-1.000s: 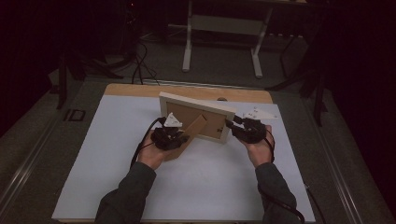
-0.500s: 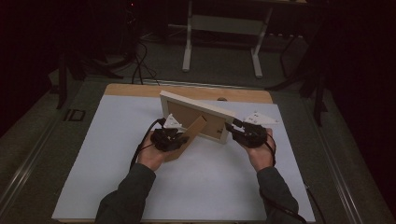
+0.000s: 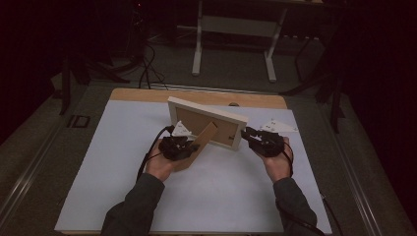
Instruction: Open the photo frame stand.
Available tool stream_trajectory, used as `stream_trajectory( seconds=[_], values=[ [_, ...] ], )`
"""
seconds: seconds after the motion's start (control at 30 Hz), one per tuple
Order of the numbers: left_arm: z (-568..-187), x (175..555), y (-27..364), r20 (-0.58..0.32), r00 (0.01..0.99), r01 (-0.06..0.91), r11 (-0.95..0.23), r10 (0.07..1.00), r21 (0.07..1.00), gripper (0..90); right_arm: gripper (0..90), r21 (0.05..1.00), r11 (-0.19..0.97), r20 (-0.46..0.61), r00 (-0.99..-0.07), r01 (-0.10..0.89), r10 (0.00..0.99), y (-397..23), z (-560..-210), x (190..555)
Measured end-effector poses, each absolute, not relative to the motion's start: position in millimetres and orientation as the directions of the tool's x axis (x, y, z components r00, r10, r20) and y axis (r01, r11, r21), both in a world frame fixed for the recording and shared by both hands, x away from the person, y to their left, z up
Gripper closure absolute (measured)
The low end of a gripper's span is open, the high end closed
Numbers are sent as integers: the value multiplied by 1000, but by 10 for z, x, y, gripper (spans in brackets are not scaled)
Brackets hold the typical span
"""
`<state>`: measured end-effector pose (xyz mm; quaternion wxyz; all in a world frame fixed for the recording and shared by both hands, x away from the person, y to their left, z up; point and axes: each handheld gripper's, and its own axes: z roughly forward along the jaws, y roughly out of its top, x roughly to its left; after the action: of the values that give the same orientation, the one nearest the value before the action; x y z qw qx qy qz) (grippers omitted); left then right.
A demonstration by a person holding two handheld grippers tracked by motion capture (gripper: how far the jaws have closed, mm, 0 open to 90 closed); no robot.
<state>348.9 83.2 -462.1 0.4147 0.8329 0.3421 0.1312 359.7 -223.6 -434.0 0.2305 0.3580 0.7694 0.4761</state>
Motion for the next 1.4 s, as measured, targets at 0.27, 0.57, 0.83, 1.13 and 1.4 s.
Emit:
stream_trajectory(
  seconds=[0.27,0.57,0.83,1.13,1.4],
  values=[
    [-4675,3440,858,-63,733,461,-426,677,778,792,630,899,273,15,-646,343,763,-2252,-4415,3560],
    [-4718,3386,860,-50,737,455,-440,674,774,797,600,895,288,12,-662,341,749,-2315,-4482,3513],
    [-4741,3353,866,-55,737,458,-437,674,774,801,598,899,290,6,-672,327,741,-2376,-4484,3469],
    [-4785,3314,876,-57,738,461,-441,673,770,806,603,907,271,-1,-643,322,766,-2503,-4468,3436],
    [-4863,3254,880,-49,740,463,-456,671,760,812,596,906,271,-13,-618,326,786,-2510,-4454,3443]
  ],
)
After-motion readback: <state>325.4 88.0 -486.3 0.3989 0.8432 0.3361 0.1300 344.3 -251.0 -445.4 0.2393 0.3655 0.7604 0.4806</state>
